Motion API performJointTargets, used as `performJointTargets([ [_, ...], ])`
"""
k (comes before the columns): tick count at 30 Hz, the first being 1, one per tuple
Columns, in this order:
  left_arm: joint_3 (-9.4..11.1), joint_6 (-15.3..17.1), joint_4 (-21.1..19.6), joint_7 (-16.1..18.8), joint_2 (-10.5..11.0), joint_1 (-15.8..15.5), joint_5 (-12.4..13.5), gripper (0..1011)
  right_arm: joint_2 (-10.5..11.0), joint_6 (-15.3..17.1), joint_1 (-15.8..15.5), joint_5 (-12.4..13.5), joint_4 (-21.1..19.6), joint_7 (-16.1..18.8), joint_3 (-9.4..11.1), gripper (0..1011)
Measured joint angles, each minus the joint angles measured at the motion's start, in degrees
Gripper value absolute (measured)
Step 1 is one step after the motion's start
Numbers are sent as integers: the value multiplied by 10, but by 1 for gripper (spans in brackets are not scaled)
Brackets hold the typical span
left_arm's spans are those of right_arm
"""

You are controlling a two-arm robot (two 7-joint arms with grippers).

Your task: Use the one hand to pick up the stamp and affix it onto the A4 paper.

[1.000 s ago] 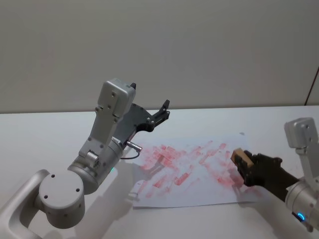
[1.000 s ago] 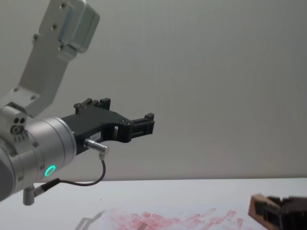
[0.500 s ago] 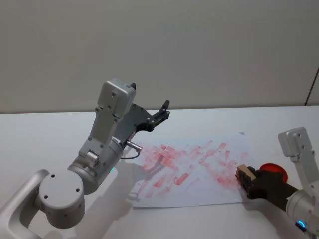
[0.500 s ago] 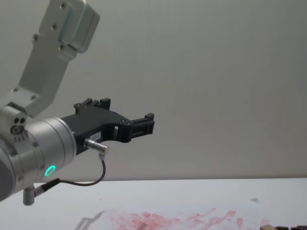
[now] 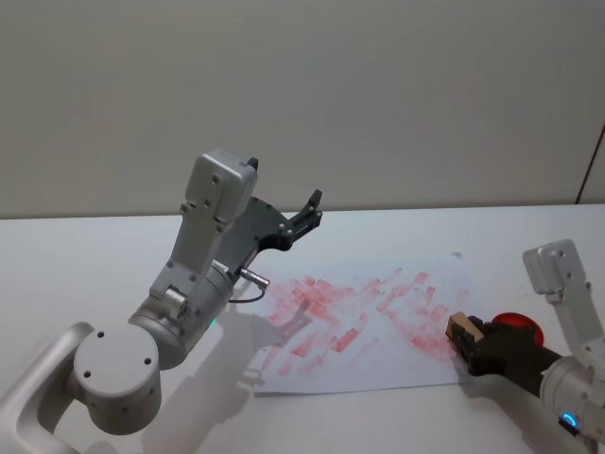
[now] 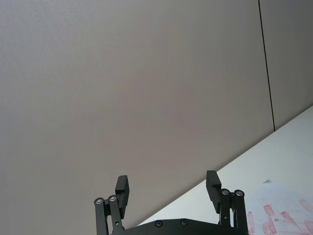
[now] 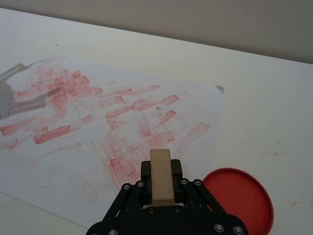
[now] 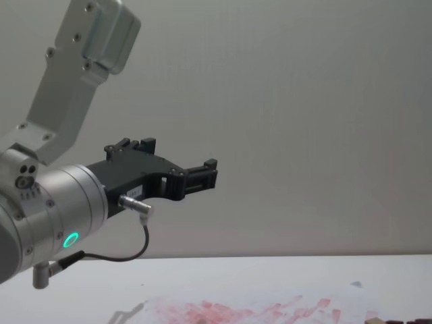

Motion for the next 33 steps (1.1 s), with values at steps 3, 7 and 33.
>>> performJointTargets([
  [3, 0, 0, 0, 0, 0, 0, 0, 1001, -1, -1, 3, -2, 3, 2, 0, 217],
  [7, 0, 0, 0, 0, 0, 0, 0, 1001, -2, -8, 6, -6, 7, 4, 0, 216],
  [33, 0, 0, 0, 0, 0, 0, 0, 1001, 4, -93, 17, -2, -53, -8, 15, 217],
])
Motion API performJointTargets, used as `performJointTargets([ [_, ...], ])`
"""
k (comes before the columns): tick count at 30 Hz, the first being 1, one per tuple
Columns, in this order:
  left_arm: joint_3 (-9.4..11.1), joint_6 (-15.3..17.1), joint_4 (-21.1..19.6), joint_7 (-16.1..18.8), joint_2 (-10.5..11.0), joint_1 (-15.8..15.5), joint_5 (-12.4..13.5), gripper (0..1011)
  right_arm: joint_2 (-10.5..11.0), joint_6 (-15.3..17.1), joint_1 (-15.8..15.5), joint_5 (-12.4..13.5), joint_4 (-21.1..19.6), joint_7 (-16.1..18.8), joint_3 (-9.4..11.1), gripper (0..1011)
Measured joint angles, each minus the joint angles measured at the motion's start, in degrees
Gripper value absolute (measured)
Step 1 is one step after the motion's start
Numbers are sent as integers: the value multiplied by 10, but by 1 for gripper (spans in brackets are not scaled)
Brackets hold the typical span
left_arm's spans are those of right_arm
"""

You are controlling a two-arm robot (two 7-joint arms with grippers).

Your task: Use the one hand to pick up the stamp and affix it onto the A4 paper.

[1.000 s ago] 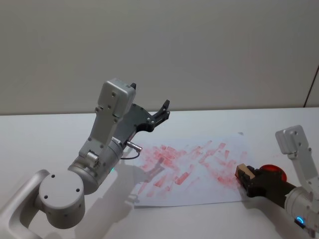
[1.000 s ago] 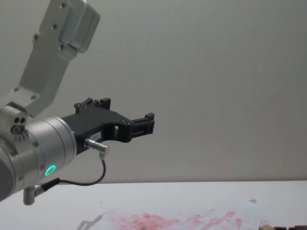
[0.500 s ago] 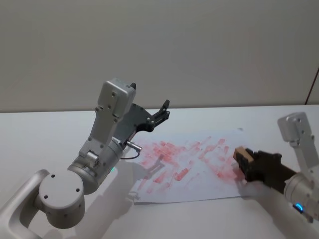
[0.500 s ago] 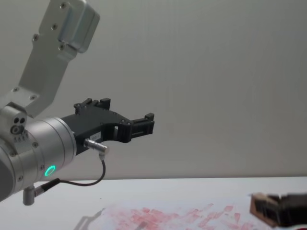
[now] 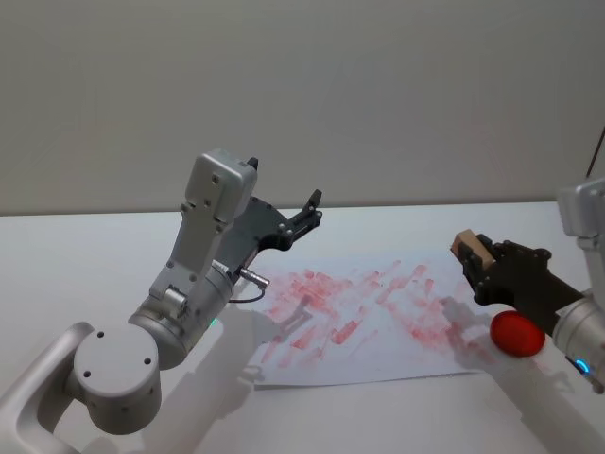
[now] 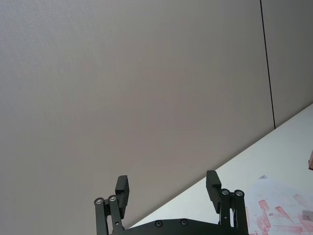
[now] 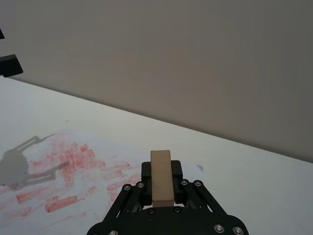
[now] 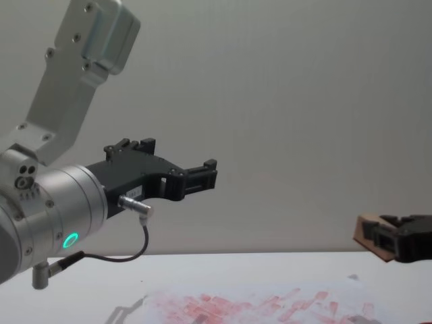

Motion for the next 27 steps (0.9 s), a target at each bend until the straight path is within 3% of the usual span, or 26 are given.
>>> performJointTargets([
  [19, 0, 0, 0, 0, 0, 0, 0, 1001, 48, 35, -84, 42, -46, -73, 30, 217],
  [27, 0, 0, 0, 0, 0, 0, 0, 1001, 57, 41, -99, 46, -47, -87, 38, 217],
])
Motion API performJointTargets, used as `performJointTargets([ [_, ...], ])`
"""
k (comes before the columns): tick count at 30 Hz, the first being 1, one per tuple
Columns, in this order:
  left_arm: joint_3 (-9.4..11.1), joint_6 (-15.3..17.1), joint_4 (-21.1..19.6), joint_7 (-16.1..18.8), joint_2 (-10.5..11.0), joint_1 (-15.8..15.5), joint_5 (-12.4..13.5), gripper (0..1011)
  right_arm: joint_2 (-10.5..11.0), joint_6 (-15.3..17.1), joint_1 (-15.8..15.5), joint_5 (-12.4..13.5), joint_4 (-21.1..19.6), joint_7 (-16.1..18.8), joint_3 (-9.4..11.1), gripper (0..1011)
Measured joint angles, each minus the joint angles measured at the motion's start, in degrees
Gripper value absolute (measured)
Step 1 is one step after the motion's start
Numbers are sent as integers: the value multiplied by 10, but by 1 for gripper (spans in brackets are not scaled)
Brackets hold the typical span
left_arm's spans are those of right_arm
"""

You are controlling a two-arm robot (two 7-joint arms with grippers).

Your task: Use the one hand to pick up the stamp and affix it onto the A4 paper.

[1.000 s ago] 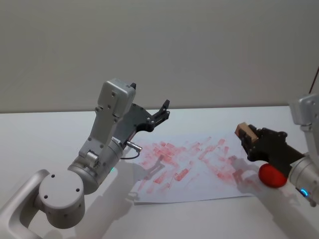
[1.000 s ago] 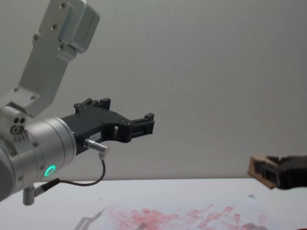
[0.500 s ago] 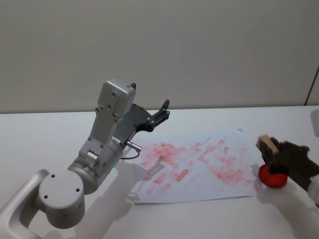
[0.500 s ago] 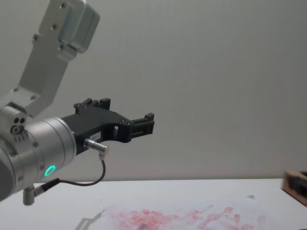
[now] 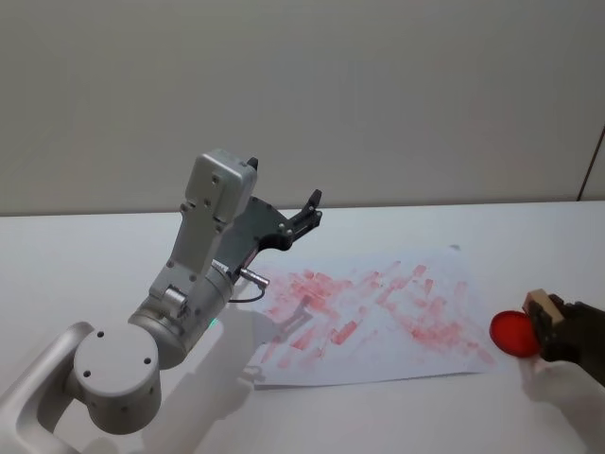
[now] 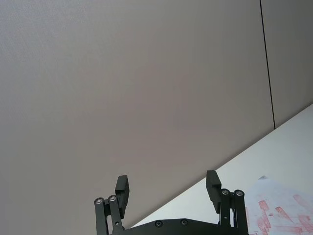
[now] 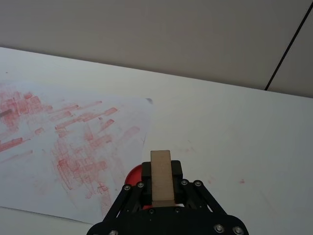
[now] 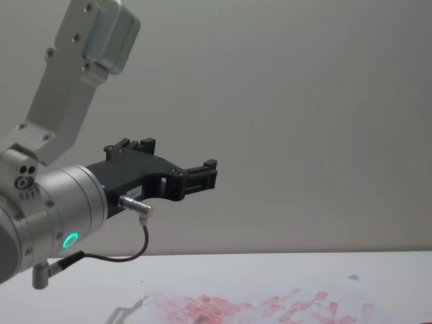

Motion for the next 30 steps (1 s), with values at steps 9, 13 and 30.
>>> performJointTargets([
  [9, 0, 0, 0, 0, 0, 0, 0, 1001, 2, 6, -2, -1, 7, 0, 2, 217],
  [13, 0, 0, 0, 0, 0, 0, 0, 1001, 1, 10, 0, -3, 12, 4, 2, 217],
  [30, 0, 0, 0, 0, 0, 0, 0, 1001, -8, 19, 19, -19, 34, 24, -3, 217],
])
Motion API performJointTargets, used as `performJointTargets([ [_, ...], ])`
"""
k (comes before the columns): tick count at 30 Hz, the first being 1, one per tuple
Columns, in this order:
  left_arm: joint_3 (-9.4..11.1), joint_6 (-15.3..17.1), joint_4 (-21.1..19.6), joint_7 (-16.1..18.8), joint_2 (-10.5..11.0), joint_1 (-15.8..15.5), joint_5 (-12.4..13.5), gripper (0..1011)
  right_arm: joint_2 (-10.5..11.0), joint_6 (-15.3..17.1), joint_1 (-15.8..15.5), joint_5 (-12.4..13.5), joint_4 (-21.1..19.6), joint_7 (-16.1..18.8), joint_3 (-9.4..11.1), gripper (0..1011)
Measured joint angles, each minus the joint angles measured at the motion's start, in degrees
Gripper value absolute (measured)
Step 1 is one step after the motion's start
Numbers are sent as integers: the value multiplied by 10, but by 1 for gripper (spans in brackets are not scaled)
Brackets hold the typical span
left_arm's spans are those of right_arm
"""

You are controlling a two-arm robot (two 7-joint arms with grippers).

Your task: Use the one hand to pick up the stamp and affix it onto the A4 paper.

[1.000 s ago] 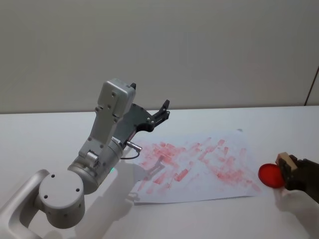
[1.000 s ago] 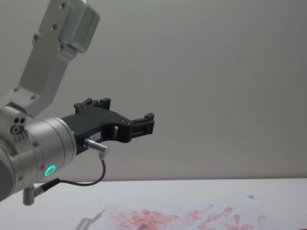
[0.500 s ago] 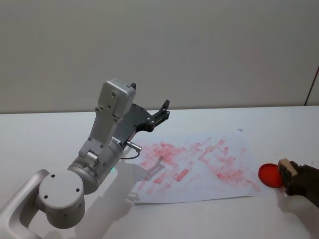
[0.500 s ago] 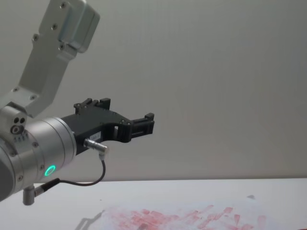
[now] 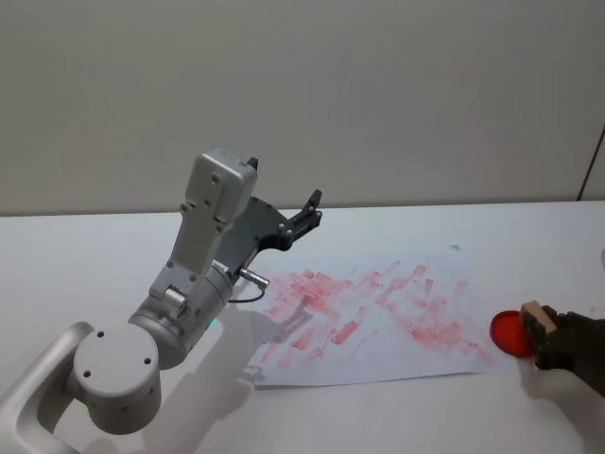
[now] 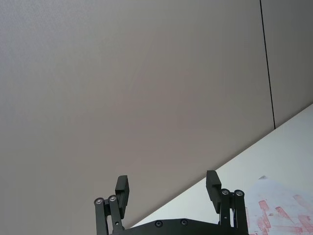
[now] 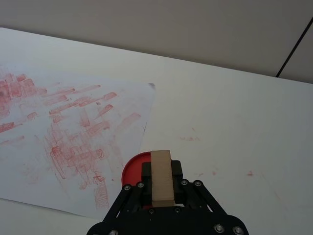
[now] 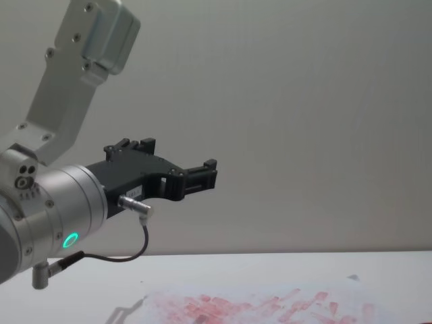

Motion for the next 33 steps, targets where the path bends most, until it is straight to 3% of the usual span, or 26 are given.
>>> performJointTargets([
  [11, 0, 0, 0, 0, 0, 0, 0, 1001, -3, 1, 8, -8, 7, 7, -2, 252],
  [13, 0, 0, 0, 0, 0, 0, 0, 1001, -4, 2, 9, -9, 8, 8, -2, 357],
  [17, 0, 0, 0, 0, 0, 0, 0, 1001, -4, 2, 10, -10, 9, 9, -2, 449],
  [24, 0, 0, 0, 0, 0, 0, 0, 1001, -5, 2, 11, -12, 10, 10, -3, 704],
  [33, 0, 0, 0, 0, 0, 0, 0, 1001, -5, 3, 12, -12, 11, 11, -3, 938],
])
